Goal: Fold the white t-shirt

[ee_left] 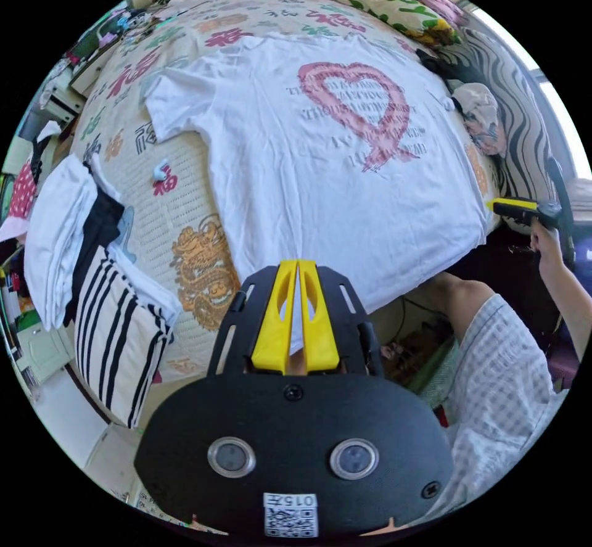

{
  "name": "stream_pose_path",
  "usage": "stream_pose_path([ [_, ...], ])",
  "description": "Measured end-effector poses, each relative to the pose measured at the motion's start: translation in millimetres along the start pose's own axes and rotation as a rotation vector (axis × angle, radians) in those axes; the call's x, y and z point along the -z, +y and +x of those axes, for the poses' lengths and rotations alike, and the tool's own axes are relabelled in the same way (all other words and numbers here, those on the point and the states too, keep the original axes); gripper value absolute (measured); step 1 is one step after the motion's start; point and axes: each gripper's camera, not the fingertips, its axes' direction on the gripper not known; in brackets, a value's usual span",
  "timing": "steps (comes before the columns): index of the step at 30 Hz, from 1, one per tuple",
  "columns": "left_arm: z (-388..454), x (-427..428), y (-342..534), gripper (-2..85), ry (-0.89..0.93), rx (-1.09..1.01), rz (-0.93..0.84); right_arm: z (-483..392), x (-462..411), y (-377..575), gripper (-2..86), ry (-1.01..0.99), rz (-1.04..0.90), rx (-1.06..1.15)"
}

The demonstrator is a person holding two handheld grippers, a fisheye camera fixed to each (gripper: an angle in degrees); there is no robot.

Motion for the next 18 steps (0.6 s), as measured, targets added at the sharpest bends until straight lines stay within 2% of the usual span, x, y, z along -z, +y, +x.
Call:
stream_pose_path([
  [5, 35, -54, -34, -0.8, -0.013, 0.088, -0.052, -6, -39, -14, -0.6, 0.011, -0.014, 0.006],
  [8, 56, -88, -46, -0.8, -0.029, 0.162, -0.1, 3, -66, -15, -0.5, -0.053, -0.069, 0.048],
  [15, 112, -128, -83, -0.7, -0.172, 0.05, -0.103, 25, -76, -10, -0.6, -0.012, -0.084, 0.088],
  [18, 117, -139, -100, -0.7, -0.133, 0.158, -0.134, 49, -76, -8, -0.6, -0.102, -0.097, 0.063],
])
